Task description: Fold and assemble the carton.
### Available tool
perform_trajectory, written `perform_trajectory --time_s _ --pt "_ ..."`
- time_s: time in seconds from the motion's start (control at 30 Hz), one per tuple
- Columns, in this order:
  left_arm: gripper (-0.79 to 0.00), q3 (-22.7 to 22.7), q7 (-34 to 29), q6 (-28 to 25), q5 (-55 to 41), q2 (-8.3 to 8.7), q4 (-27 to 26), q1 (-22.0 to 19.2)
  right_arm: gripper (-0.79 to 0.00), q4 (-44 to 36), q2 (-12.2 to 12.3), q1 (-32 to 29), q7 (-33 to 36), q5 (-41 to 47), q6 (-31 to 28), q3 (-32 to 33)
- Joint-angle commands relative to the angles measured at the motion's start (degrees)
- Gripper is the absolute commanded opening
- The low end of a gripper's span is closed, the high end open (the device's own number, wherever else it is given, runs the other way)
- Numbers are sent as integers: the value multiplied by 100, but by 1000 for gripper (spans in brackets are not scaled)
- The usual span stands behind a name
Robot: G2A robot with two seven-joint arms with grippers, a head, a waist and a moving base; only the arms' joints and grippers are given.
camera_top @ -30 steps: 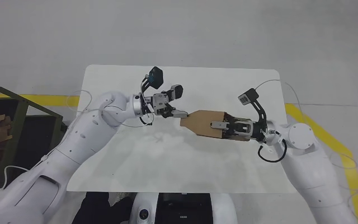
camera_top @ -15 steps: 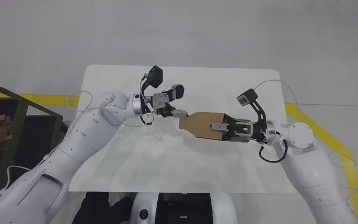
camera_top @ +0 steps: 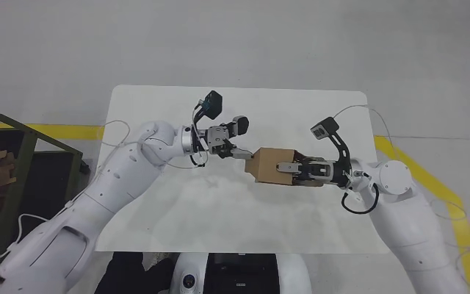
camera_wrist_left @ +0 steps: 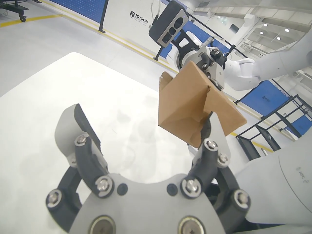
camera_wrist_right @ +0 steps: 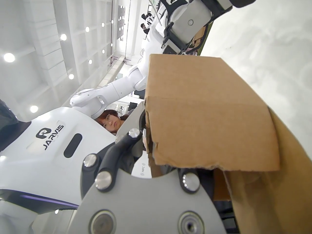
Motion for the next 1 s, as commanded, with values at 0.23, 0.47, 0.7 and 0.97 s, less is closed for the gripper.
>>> perform_trajectory --time_s 0.23,0.47,0.7,0.97 --pt "0 -51 -55 -127 99 -44 -68 46 -785 -21 8 -40 -3 99 3 41" --pt "0 -79 -95 -105 223 -70 -108 129 -785 -18 14 -62 30 216 18 79" --pt "0 -37 -145 -91 229 -130 -20 121 -785 -27 14 -64 73 252 23 69" --pt "0 30 -228 -115 223 -206 30 60 -785 -1 8 -34 76 257 39 31"
